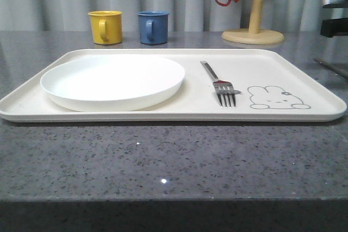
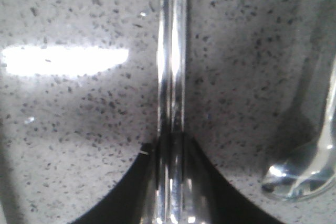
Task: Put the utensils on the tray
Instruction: 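Move the right gripper to the chopsticks and grasp them, then lay the chopsticks on the tray beside the fork, release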
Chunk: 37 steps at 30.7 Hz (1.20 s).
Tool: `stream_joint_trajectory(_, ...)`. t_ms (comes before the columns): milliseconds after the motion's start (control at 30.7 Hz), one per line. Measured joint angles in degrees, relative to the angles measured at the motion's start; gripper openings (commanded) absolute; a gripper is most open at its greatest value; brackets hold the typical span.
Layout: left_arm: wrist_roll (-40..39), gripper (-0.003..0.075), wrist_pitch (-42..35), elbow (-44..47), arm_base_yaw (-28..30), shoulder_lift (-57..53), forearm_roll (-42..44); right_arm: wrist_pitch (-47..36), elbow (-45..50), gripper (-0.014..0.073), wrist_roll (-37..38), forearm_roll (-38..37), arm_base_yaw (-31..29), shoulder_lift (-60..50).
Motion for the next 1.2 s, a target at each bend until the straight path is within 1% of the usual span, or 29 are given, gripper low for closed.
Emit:
stream_joint_trajectory(163,0.0,0.0367,0.0,0.0,0.0,0.0,0.0,0.2,0.03,0.0023,0.0,0.97,3.06,-2.48)
stream_joint_trajectory(456,0.0,0.0367,0.0,0.0,0.0,0.0,0.0,0.59,0.03,0.0024,0.45,5.63,12.77,-5.77)
stream_joint_trajectory(586,0.0,0.0367,0.0,0.0,0.0,0.0,0.0,-0.19,0.03,0.0024,3.93,7.65,17.16,-4.9)
stream_joint_trajectory(651,0.0,0.0367,0.0,0.0,0.0,0.0,0.0,-1.34,0.03,0.0024,5.83,7.91,18.21,-4.08)
stream_joint_trajectory(814,0.0,0.0367,0.0,0.0,0.0,0.0,0.0,-4.67,0.03,0.0027,11.59,8.01,18.81,-1.77)
stream_joint_trajectory(912,0.0,0.0367,0.0,0.0,0.0,0.0,0.0,-5.71,0.03,0.0032,13.71,8.01,18.81,-0.95)
stream_joint_trajectory(1009,0.0,0.0367,0.0,0.0,0.0,0.0,0.0,-6.05,0.03,0.0087,14.63,8.01,18.81,-0.27)
stream_joint_trajectory(1107,0.0,0.0367,0.0,0.0,0.0,0.0,0.0,-6.05,0.03,0.0175,14.97,8.01,18.81,-0.25)
stream_joint_trajectory(1205,0.0,0.0367,0.0,0.0,0.0,0.0,0.0,-6.09,0.03,0.0235,15.12,8.01,18.81,-0.16)
